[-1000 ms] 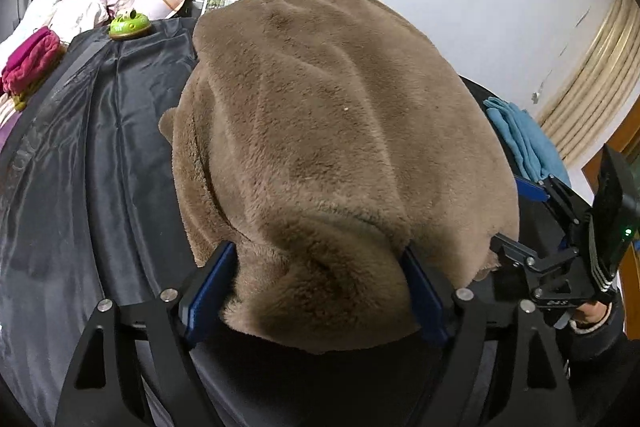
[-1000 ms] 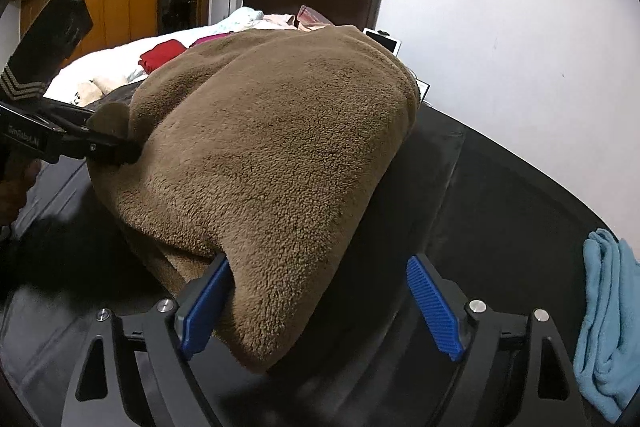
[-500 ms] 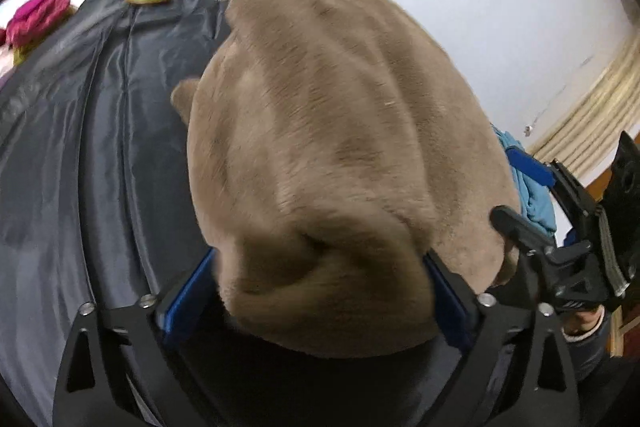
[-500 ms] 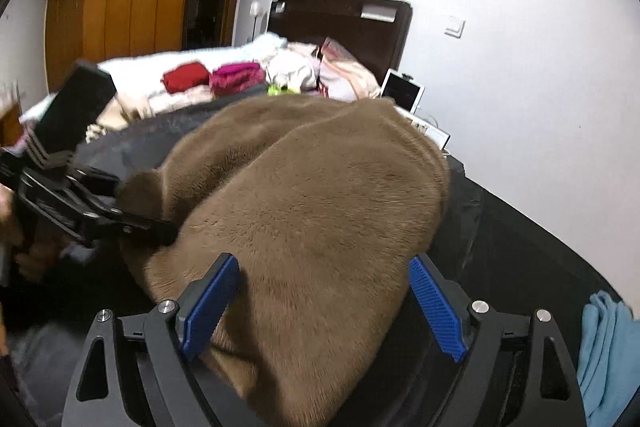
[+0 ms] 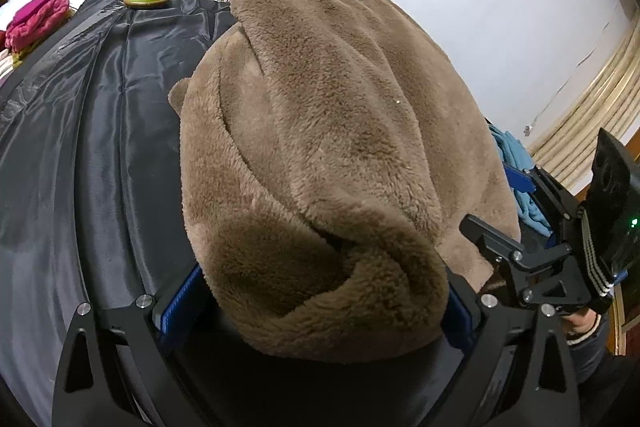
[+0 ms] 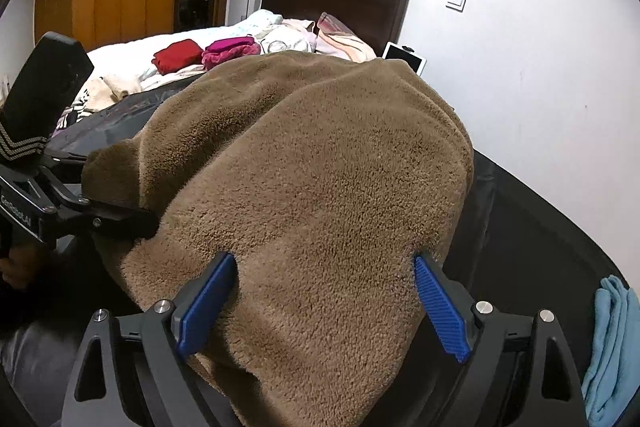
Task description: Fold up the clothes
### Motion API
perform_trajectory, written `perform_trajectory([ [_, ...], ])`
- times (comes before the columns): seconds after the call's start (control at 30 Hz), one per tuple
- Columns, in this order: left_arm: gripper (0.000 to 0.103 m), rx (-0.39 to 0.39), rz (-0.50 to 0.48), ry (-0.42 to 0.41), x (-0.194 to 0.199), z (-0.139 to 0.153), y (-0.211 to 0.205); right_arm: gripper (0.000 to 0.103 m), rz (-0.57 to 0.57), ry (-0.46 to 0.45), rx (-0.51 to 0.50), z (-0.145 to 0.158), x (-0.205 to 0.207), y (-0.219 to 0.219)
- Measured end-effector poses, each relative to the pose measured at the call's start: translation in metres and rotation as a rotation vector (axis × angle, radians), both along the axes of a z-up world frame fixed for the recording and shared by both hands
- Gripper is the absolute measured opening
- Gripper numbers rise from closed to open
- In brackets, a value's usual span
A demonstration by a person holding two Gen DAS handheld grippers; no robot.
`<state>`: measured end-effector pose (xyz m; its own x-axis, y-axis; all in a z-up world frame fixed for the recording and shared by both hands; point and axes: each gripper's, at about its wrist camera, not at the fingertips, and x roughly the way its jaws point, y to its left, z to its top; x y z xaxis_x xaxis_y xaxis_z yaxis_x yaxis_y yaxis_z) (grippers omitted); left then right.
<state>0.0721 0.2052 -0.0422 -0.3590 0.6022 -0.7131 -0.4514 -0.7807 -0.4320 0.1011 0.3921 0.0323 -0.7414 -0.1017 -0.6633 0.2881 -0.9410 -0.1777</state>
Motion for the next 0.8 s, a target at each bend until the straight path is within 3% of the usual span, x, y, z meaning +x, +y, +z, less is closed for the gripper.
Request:
perform_trajectory([
  [0.37,0.099,0.052,0.008,-0.096,-0.011,0.002,-0.007,0.094,-0.009,0.005,-0.02,-0.005,-0.001,0.004],
  [0.6,0.099,0.063,0.084,-0.004,-0.019,0.042,-0.017,0.095,-0.015,0.007,-0.027,-0.006,0.001,0.006],
  [0.8,0.099,0.164,0.096,0.087,-0.021,0.086,-0.017,0.1,-0.029,-0.011,-0.065,-0.008,-0.002,0.014],
])
